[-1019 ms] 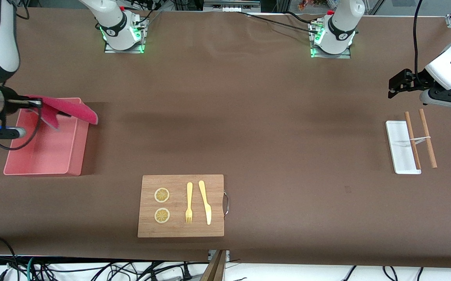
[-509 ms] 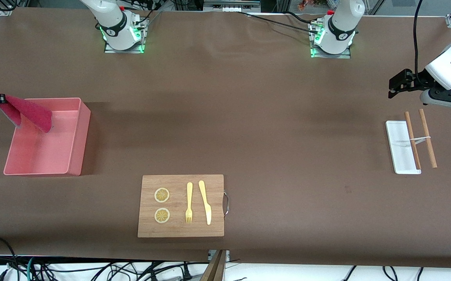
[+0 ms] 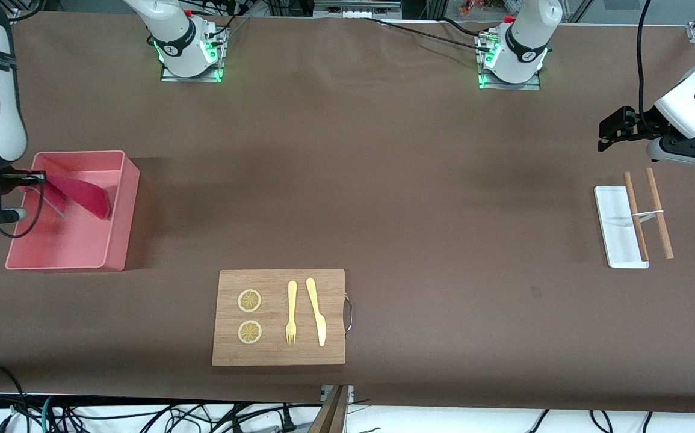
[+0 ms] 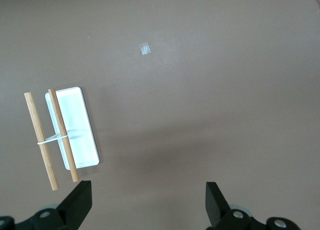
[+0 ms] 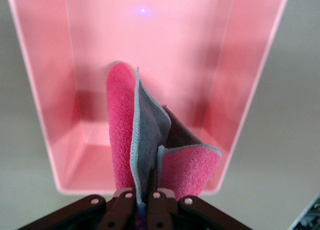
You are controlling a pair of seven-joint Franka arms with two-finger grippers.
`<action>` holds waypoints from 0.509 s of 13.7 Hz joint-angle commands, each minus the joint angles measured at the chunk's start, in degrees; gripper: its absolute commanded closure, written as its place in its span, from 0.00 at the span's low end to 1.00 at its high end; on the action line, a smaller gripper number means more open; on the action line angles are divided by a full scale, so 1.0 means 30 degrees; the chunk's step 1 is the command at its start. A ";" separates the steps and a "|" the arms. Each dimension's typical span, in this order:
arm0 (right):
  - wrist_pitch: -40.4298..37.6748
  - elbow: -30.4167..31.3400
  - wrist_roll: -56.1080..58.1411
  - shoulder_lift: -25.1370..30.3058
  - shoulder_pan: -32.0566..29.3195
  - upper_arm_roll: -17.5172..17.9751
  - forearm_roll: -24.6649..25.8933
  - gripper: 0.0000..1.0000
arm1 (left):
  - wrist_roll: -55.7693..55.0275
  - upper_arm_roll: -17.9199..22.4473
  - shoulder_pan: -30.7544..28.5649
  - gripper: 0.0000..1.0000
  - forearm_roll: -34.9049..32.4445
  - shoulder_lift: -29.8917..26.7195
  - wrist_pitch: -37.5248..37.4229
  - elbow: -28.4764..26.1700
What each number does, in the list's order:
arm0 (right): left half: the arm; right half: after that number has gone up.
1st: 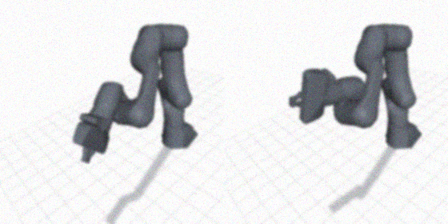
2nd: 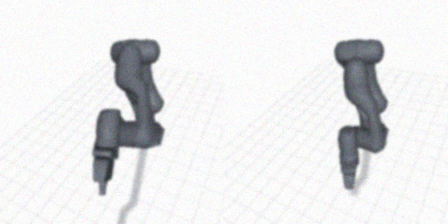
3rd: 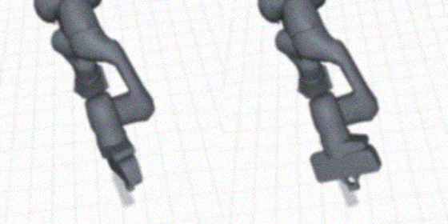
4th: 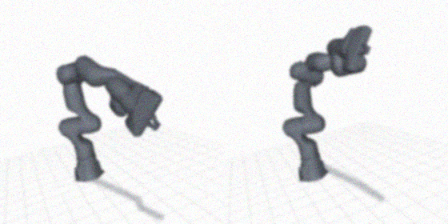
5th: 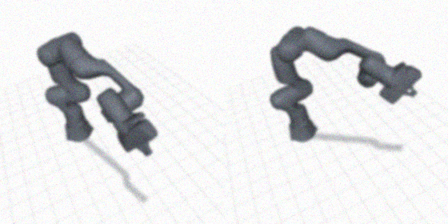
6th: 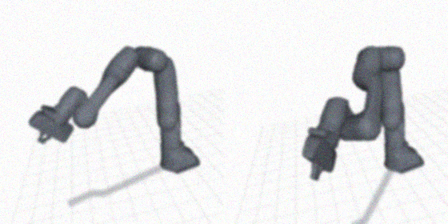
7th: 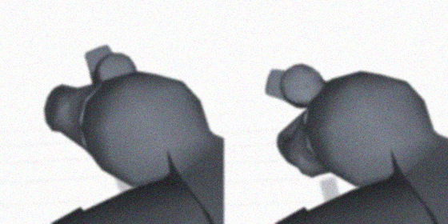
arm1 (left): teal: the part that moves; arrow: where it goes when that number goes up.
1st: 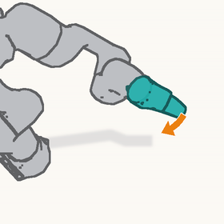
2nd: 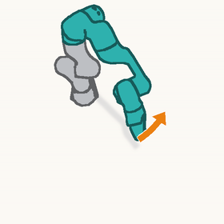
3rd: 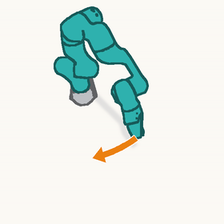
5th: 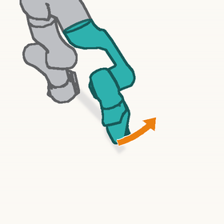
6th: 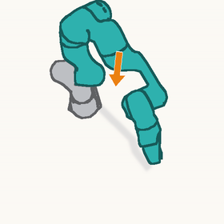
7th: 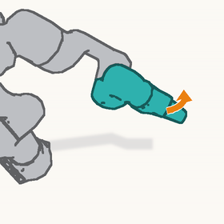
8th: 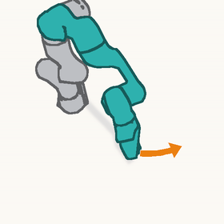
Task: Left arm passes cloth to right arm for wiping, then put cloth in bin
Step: 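Move the cloth over the pink bin with the right gripper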
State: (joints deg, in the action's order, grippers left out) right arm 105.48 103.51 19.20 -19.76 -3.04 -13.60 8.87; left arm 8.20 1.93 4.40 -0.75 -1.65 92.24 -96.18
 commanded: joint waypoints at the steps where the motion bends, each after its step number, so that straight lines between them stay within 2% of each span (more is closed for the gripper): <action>1: 0.2535 0.1531 -0.0071 -0.0119 -0.0070 0.0022 -0.0262 1.00 | 0.0284 0.0002 -0.0059 0.00 -0.0013 -0.0094 -0.0161 0.0096; 7: 0.6990 0.1914 -0.0071 -0.2287 -0.0071 0.0051 -0.0965 1.00 | 0.0313 0.0002 -0.0059 0.00 -0.0013 -0.0094 -0.0161 0.0096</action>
State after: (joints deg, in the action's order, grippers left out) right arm 122.87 108.74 19.09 -25.47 -3.04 -13.59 7.31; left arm 8.20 1.93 4.39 -0.75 -1.65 92.24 -96.18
